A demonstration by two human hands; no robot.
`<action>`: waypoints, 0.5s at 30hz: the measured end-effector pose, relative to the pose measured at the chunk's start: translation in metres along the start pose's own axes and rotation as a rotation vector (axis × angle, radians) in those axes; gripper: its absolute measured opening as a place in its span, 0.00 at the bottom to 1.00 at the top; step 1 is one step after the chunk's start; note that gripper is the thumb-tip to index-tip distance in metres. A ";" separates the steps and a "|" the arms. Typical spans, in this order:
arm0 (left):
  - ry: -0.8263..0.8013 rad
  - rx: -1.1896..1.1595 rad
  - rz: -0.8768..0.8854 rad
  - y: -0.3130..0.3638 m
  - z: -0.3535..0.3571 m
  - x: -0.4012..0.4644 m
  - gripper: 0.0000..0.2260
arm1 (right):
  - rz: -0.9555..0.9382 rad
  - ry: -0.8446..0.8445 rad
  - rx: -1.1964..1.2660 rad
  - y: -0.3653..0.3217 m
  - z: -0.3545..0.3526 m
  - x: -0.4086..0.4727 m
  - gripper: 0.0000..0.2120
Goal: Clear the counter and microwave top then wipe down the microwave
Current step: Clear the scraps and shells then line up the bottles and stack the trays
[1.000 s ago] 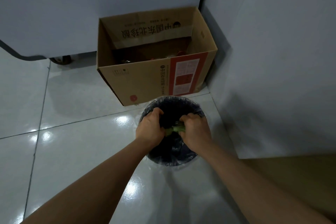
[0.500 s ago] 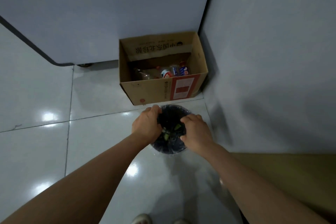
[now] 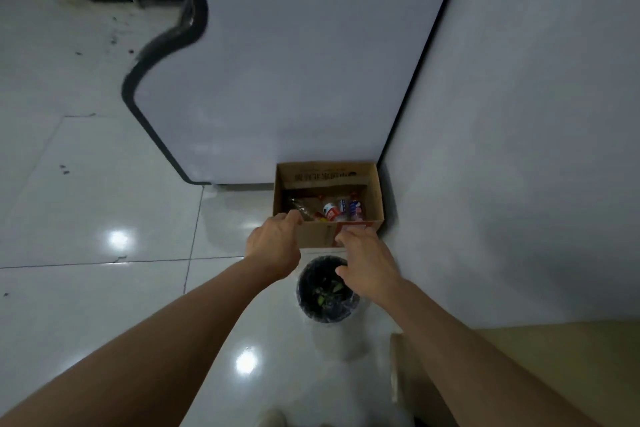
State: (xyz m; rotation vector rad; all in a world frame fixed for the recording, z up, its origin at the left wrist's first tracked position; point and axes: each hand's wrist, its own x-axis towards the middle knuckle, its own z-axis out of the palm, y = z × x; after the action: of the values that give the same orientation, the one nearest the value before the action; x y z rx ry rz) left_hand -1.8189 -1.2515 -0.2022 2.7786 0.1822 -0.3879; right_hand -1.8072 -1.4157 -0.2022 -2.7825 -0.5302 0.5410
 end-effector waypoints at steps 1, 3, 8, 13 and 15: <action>0.009 0.003 -0.005 0.002 -0.015 -0.007 0.19 | -0.020 0.015 0.004 -0.008 -0.014 -0.005 0.24; 0.021 -0.003 -0.023 0.005 -0.045 -0.022 0.19 | -0.051 0.037 0.005 -0.026 -0.039 -0.015 0.24; 0.085 -0.012 -0.076 0.006 -0.109 -0.062 0.21 | -0.120 0.046 -0.016 -0.070 -0.093 -0.041 0.24; 0.147 -0.005 -0.140 0.001 -0.161 -0.102 0.20 | -0.206 0.037 -0.039 -0.106 -0.130 -0.064 0.21; 0.171 -0.018 -0.163 -0.001 -0.180 -0.117 0.21 | -0.247 0.030 -0.057 -0.120 -0.143 -0.070 0.22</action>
State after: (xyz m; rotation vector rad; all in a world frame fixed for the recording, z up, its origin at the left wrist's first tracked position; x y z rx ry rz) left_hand -1.8866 -1.1987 -0.0051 2.7873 0.4521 -0.1856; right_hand -1.8465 -1.3607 -0.0139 -2.7174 -0.8797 0.4340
